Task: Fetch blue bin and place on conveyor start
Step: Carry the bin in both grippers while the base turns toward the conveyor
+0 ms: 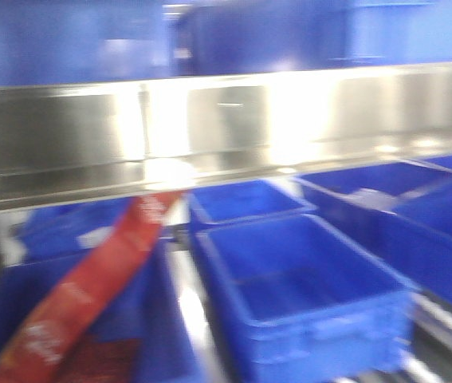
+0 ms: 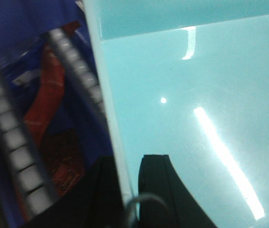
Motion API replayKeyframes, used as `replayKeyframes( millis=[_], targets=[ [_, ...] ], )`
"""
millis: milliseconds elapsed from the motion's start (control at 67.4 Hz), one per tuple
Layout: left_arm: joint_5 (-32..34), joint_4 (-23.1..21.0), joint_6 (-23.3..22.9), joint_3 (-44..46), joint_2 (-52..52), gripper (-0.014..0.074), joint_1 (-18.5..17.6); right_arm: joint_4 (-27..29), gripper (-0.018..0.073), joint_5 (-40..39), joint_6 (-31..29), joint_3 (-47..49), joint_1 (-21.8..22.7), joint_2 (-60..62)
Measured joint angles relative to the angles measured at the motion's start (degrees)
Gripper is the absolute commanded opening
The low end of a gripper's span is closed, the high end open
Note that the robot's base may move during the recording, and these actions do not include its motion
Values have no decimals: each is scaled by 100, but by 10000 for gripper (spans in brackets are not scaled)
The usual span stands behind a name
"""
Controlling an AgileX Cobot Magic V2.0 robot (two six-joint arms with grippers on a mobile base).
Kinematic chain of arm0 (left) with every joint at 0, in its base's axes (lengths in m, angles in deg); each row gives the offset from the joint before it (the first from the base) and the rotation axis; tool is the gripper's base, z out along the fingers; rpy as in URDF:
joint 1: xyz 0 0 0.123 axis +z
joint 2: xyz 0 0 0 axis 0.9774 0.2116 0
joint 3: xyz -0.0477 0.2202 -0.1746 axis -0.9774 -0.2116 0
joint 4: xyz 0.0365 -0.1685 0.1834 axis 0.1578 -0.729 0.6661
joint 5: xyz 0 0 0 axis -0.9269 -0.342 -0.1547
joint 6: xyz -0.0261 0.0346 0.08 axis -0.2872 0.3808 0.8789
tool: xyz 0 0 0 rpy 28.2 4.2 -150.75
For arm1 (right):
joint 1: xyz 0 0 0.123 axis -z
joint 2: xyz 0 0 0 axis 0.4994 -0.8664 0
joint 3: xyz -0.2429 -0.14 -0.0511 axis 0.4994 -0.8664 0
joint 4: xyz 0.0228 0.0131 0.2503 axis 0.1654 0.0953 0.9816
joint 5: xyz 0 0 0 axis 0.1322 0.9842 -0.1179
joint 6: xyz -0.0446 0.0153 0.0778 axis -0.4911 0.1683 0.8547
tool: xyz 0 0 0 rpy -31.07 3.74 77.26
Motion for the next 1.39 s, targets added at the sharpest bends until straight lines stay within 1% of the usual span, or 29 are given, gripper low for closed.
replayKeyframes(
  millis=[534, 1394],
  targets=[
    [0, 82, 0, 0, 0, -111, 0, 27, -152, -23, 0, 0, 0, 0],
    [22, 92, 0, 0, 10, -111, 0, 27, -152, -23, 0, 0, 0, 0]
  ],
)
